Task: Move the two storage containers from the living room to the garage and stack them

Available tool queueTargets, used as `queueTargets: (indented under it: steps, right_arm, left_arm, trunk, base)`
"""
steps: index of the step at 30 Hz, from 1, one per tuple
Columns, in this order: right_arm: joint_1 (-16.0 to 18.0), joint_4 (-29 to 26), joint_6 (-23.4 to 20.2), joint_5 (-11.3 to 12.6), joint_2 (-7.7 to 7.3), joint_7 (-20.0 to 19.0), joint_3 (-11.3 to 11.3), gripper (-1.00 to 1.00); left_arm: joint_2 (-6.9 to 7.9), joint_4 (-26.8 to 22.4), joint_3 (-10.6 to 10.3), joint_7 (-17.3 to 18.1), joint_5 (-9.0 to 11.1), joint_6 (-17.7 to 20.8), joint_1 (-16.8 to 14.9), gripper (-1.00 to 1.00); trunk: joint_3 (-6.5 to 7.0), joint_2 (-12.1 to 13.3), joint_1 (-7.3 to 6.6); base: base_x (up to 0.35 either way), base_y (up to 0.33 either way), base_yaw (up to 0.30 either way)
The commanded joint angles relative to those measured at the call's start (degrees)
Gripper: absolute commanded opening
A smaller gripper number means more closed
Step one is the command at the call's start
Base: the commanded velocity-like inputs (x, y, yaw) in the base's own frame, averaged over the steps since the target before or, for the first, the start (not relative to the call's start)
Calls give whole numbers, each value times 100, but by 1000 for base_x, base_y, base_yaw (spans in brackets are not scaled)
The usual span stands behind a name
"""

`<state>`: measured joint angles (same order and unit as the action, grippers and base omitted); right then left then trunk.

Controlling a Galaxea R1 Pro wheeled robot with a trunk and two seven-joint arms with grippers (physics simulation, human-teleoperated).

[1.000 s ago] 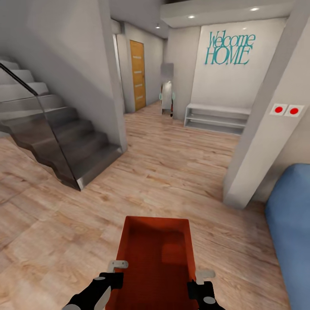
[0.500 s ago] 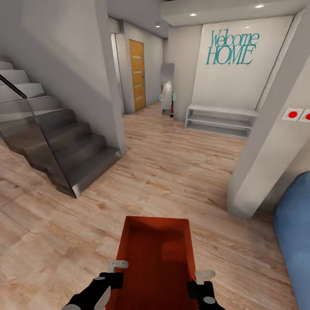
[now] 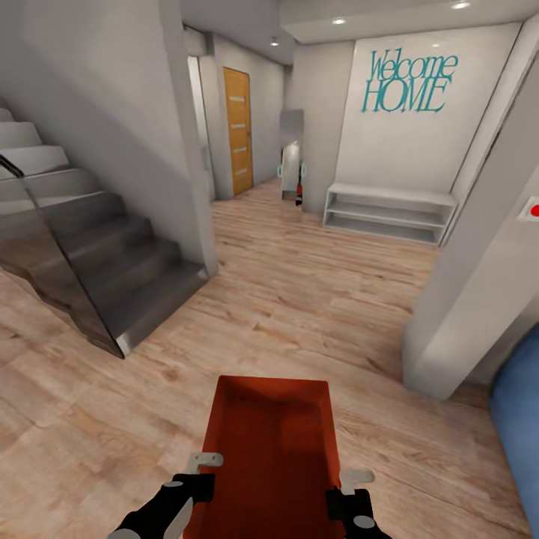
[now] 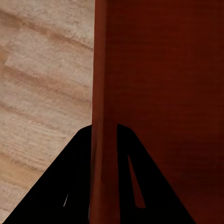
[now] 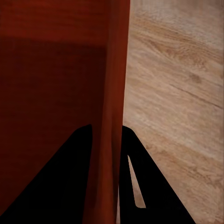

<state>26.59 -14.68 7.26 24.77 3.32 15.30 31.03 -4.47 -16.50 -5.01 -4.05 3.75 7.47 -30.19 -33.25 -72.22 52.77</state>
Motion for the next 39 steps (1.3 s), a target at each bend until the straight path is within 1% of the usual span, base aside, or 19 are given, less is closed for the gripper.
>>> queueTargets:
  steps: [1,39]
  right_arm:
    - [4,43,39,90,-103,35,27,-100]
    - [4,44,40,90,-103,35,26,-100]
  left_arm:
    - [7,-22,-17,-68,29,36,-4,-100]
    - [7,-27,-17,-61,37,36,-4,-100]
  trunk:
    - [-5,-3,3]
    - [-5,-3,3]
  base:
    - [323,0,0]
    - [323,0,0]
